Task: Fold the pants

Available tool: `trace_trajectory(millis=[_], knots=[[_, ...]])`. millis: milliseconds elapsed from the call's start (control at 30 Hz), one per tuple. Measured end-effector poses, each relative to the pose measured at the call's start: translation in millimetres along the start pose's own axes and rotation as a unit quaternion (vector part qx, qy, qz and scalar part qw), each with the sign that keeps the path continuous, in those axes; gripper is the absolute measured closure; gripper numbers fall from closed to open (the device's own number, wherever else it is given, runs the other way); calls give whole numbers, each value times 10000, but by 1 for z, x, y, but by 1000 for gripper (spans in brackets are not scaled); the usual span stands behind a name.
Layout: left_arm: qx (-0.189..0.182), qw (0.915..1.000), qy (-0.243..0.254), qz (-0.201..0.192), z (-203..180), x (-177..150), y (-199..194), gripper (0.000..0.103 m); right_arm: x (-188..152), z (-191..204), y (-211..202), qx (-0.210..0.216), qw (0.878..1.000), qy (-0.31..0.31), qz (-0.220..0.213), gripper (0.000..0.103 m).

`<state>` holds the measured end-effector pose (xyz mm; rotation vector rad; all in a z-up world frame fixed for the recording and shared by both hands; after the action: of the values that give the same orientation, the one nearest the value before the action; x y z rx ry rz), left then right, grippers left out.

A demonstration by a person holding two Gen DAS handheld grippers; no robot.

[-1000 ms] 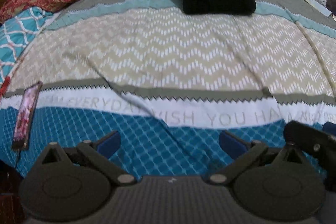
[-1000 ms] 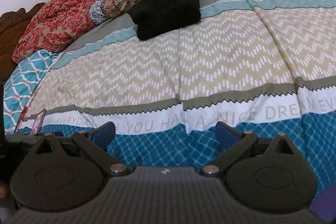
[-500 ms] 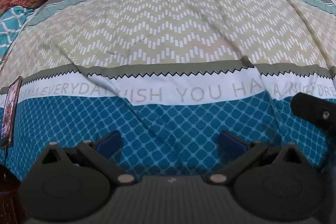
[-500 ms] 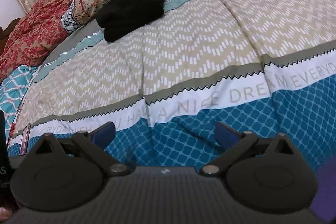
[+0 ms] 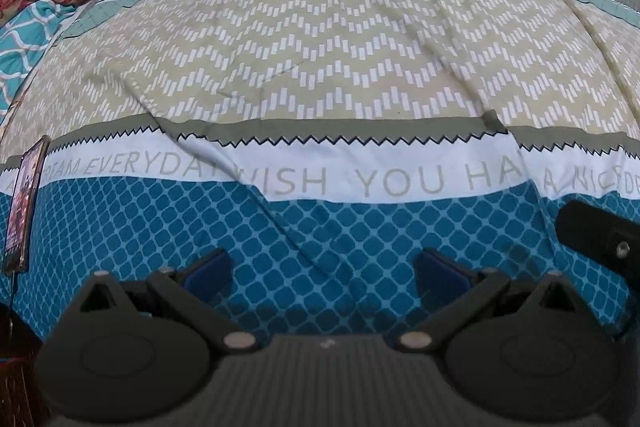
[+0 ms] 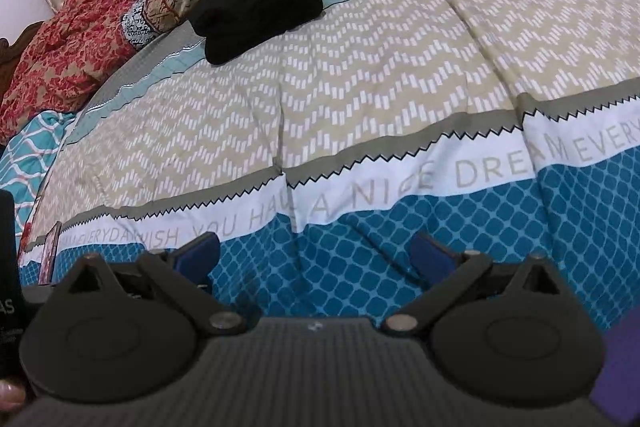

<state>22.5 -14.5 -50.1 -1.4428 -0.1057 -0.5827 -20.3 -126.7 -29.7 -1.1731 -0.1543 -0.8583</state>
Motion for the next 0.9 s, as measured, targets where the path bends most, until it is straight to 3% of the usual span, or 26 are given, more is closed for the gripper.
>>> trace_trajectory(millis=[567, 900], knots=[[321, 9987, -375, -83, 25, -4, -6, 0, -8, 20, -4, 46, 9995, -322, 1, 1], [320, 9986, -409, -61, 31, -9, -10, 0, -14, 30, -8, 46, 9990, -434, -34, 1]])
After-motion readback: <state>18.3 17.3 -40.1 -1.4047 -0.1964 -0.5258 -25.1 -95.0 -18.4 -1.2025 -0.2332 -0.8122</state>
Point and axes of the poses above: each gripper's, at about its wrist camera, not at the fingertips, and y roughly the way its jaws point, z to its left, x to its top, the point moved 5 cm from there along y, roughly the way its jaws point, and after that the axes turned 5 degrees about y, right-handed, at the moved point
